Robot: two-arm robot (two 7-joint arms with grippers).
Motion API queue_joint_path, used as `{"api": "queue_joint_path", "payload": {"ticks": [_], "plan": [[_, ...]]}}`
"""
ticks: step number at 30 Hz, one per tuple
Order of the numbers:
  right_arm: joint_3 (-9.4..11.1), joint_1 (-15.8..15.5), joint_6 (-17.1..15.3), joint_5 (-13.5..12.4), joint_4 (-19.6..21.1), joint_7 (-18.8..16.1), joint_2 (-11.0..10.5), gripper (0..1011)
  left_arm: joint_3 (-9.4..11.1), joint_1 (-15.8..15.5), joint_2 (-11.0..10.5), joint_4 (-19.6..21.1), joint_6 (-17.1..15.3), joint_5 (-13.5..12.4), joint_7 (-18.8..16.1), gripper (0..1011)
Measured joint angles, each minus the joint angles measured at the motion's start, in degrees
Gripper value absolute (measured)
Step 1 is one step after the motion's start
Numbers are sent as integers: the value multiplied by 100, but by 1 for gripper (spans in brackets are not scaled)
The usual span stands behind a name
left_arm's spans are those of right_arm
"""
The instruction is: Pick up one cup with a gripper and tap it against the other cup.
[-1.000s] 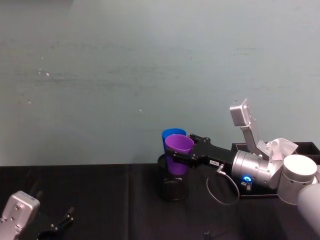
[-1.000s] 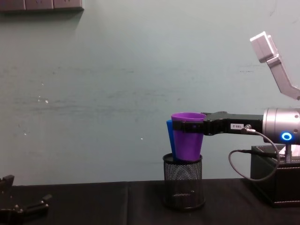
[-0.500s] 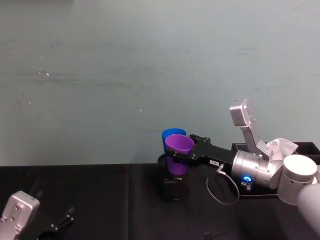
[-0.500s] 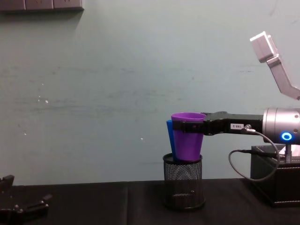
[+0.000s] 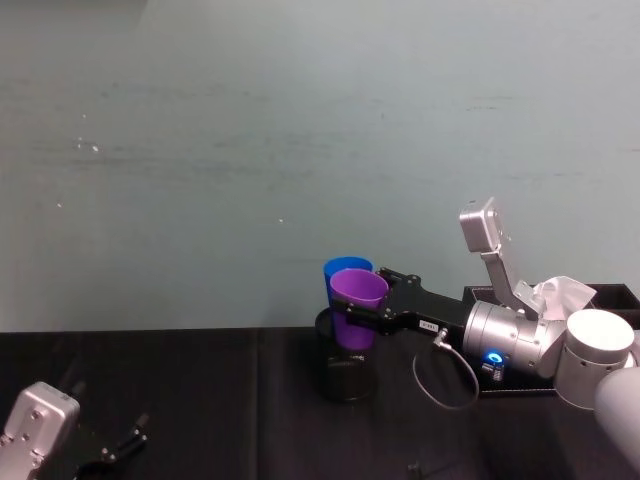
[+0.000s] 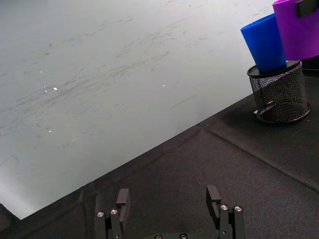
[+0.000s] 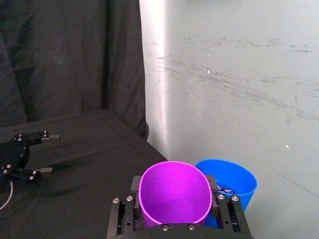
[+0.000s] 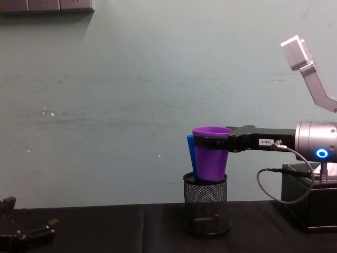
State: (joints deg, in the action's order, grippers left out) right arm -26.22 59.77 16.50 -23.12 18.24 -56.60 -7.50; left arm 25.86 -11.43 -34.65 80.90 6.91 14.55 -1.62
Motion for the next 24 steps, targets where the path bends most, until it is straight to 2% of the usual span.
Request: {"api": "queue_joint_path", "payload": {"ticks": [24], "plan": [[0, 0, 0, 0, 0, 0, 0, 751, 0, 0, 0, 0, 0, 0, 0, 1000]]}}
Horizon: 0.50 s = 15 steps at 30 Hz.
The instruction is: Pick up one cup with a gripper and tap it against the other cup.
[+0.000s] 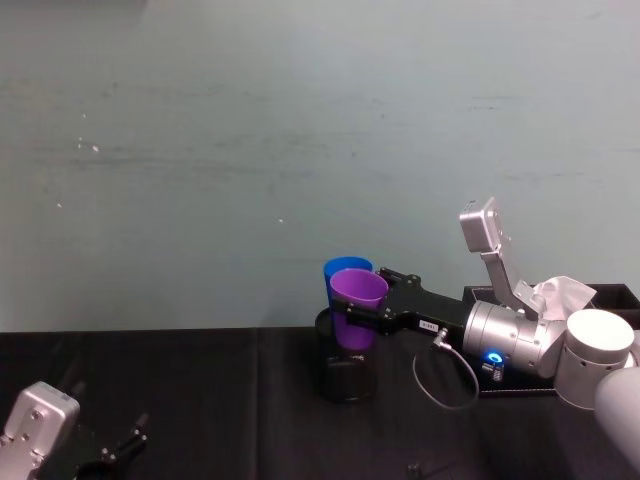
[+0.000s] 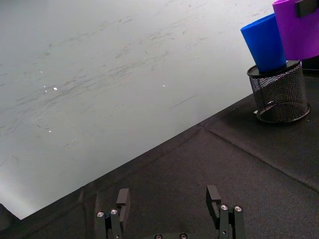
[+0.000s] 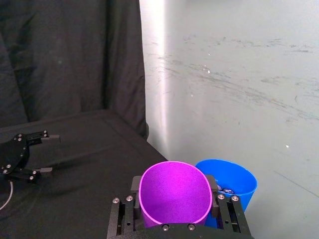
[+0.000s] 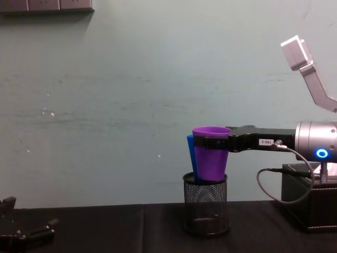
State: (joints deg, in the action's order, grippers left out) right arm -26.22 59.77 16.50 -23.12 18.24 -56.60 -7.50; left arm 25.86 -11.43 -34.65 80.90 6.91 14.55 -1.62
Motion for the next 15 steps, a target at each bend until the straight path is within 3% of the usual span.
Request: {"api": "queue_joint_path", "payload": {"ticks": [15], "plan": [[0, 0, 0, 0, 0, 0, 0, 751, 0, 0, 0, 0, 0, 0, 0, 1000]]}}
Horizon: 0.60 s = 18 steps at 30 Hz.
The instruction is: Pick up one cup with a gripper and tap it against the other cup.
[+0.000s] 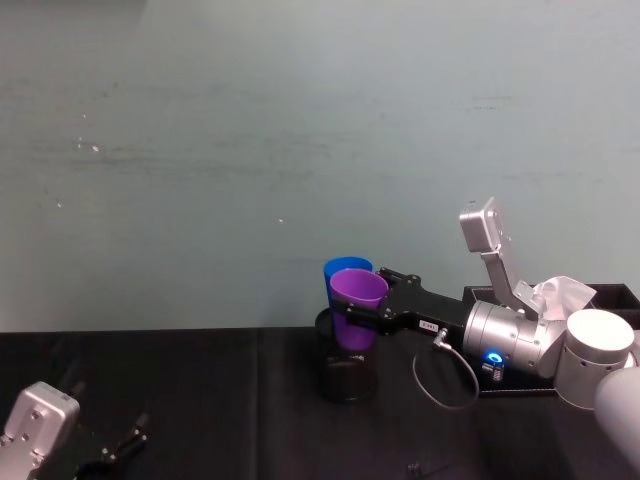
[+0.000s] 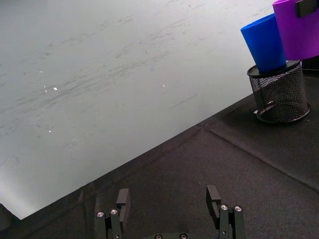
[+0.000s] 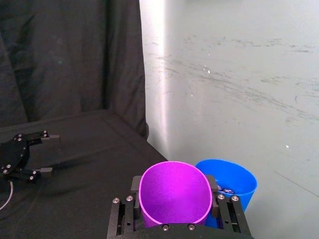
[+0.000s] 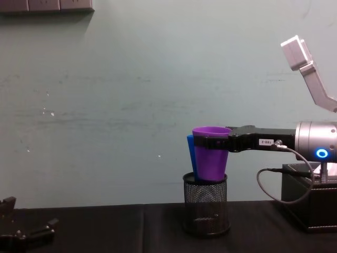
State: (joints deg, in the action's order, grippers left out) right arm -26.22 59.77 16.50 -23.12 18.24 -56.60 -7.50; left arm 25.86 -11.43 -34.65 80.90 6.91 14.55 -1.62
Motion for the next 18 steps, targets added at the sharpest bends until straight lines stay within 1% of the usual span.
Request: {"api": "queue_joint_path", "payload": {"ticks": [14, 17, 18], "plan": [[23, -10, 16, 16, 19, -22, -4, 751, 0, 0, 0, 0, 0, 0, -1, 1000], [54, -135, -46, 44, 264, -25, -64, 751, 0, 0, 0, 1, 0, 0, 0, 1000], [62, -217, -110, 59, 428, -23, -103, 751, 0, 0, 0, 0, 0, 0, 0, 1000]]}}
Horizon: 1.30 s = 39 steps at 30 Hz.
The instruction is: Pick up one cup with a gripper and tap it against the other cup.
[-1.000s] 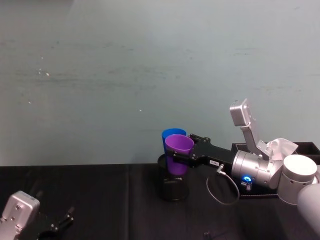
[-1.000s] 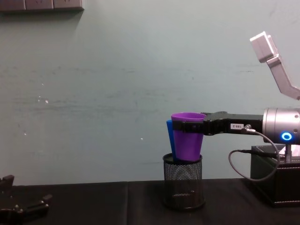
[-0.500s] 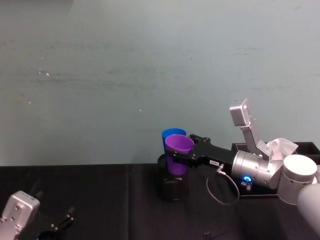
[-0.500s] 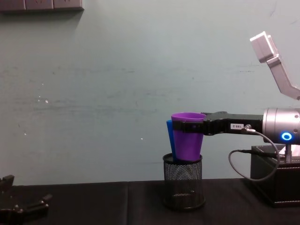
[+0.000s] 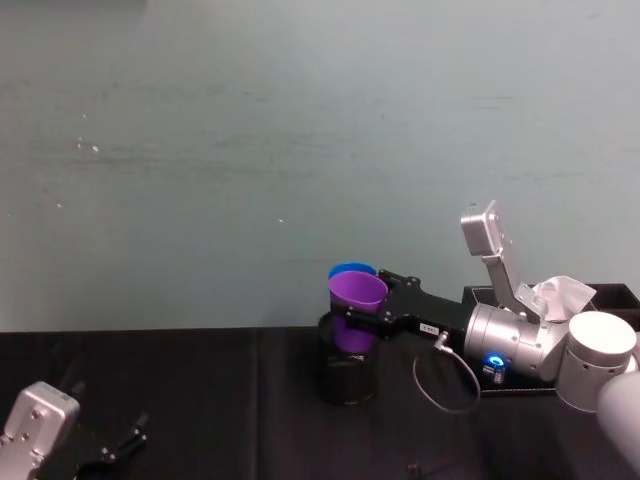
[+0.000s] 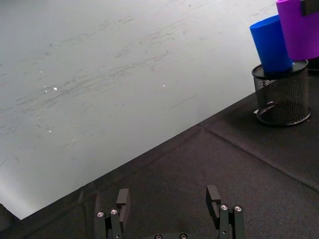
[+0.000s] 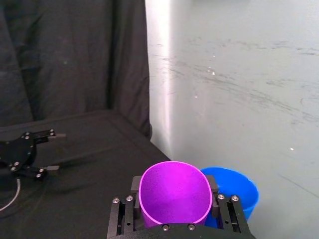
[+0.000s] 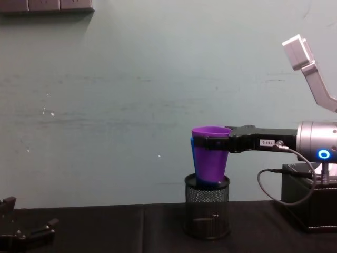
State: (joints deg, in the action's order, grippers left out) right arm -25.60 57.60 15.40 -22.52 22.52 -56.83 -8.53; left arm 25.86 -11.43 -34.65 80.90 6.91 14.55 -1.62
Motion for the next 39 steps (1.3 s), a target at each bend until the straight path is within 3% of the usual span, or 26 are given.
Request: {"api": "queue_joint_path", "payload": {"ticks": [4, 10, 18, 32, 39], "plan": [[6, -209, -192, 36, 432, 40, -102, 751, 0, 0, 0, 0, 0, 0, 0, 1000], [-66, -752, -664, 30, 1462, 225, -400, 751, 0, 0, 0, 0, 0, 0, 0, 1000], [-117, -1291, -971, -96, 2416, 414, -695, 751, 0, 0, 0, 0, 0, 0, 0, 1000], [-179, -2246, -1336, -219, 4080, 926, -1294, 751, 0, 0, 0, 0, 0, 0, 0, 1000], [-205, -2663, -1266, -273, 4518, 1077, -1544, 751, 0, 0, 0, 0, 0, 0, 0, 1000]]}}
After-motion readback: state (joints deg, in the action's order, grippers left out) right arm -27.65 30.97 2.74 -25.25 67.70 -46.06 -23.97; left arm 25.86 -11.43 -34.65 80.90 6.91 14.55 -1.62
